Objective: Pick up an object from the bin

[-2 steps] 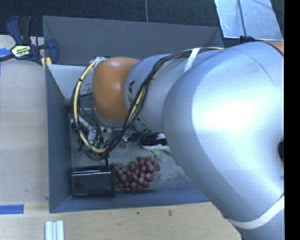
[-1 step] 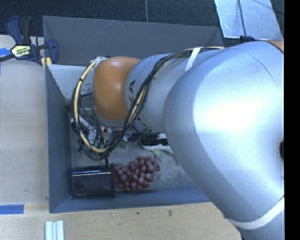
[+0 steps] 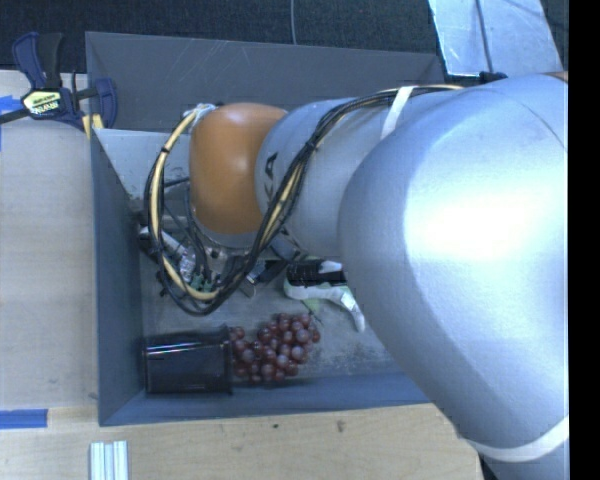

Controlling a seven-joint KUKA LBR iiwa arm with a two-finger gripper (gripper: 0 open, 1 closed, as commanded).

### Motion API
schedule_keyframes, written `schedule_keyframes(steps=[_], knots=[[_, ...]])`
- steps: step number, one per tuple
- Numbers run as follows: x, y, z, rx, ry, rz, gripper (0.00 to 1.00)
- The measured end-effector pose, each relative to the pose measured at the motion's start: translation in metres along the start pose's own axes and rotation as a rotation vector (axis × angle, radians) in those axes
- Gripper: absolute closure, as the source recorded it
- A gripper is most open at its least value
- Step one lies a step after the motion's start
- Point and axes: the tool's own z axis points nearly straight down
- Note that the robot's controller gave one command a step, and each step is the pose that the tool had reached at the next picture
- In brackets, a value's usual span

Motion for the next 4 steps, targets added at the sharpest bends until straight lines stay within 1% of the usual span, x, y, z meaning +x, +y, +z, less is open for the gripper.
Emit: schedule_keyframes(steps=[1, 4], knots=[[-0.002, 0.002, -0.017, -0.007, -0.007, 0.0, 1.0], [-0.002, 0.001, -0.038, -0.007, -0.008, 0.0, 1.0]])
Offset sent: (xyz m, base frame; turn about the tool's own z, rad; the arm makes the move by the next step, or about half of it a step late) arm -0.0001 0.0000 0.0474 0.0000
